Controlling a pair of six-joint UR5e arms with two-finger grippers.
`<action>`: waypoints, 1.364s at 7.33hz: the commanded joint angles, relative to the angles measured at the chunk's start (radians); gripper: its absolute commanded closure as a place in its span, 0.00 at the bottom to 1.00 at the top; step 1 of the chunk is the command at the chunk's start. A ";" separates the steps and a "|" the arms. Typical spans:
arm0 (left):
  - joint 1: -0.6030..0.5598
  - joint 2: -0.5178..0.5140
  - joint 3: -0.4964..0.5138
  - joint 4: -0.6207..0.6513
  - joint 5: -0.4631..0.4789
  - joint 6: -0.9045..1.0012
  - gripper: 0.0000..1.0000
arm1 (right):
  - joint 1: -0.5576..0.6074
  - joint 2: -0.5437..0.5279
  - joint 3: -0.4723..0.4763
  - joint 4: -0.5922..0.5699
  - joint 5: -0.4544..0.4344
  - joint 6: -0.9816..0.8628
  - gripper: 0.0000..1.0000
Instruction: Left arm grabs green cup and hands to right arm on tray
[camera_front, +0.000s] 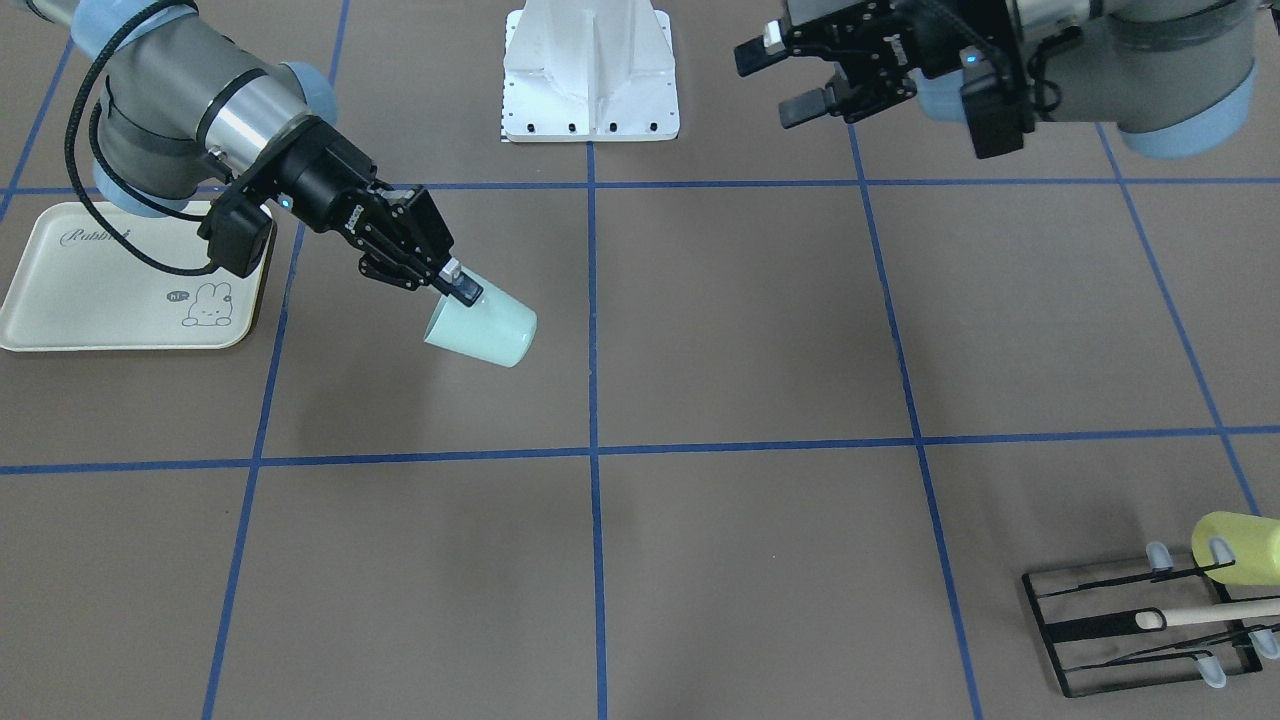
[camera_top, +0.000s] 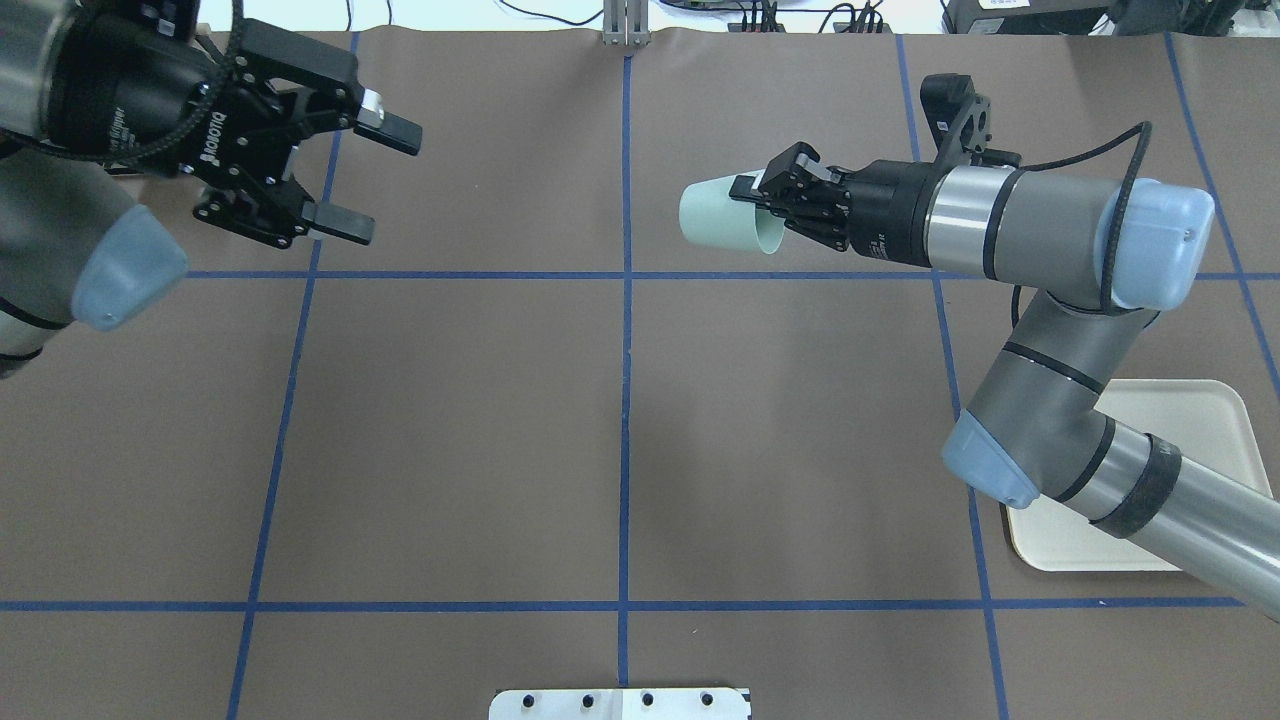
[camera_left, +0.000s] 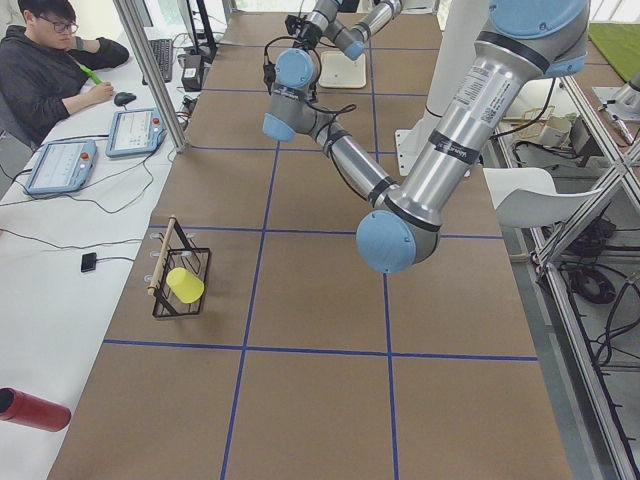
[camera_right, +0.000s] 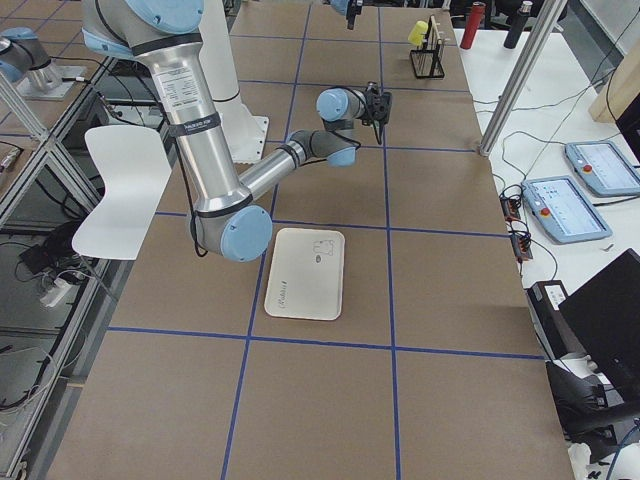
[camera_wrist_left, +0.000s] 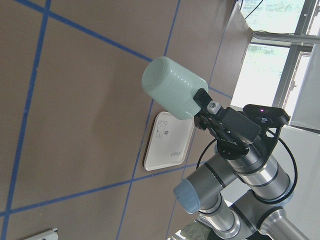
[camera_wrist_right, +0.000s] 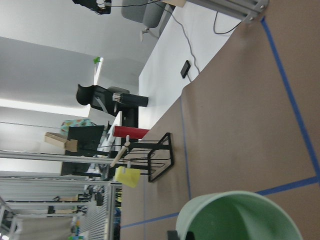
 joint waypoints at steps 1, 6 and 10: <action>-0.128 0.094 0.000 0.092 0.000 0.279 0.00 | 0.037 -0.027 0.012 -0.235 0.025 -0.213 1.00; -0.348 0.344 0.000 0.360 0.075 1.051 0.00 | 0.408 -0.276 0.038 -0.380 0.423 -0.702 1.00; -0.360 0.584 0.004 0.545 0.229 1.656 0.00 | 0.455 -0.562 0.126 -0.380 0.466 -0.953 1.00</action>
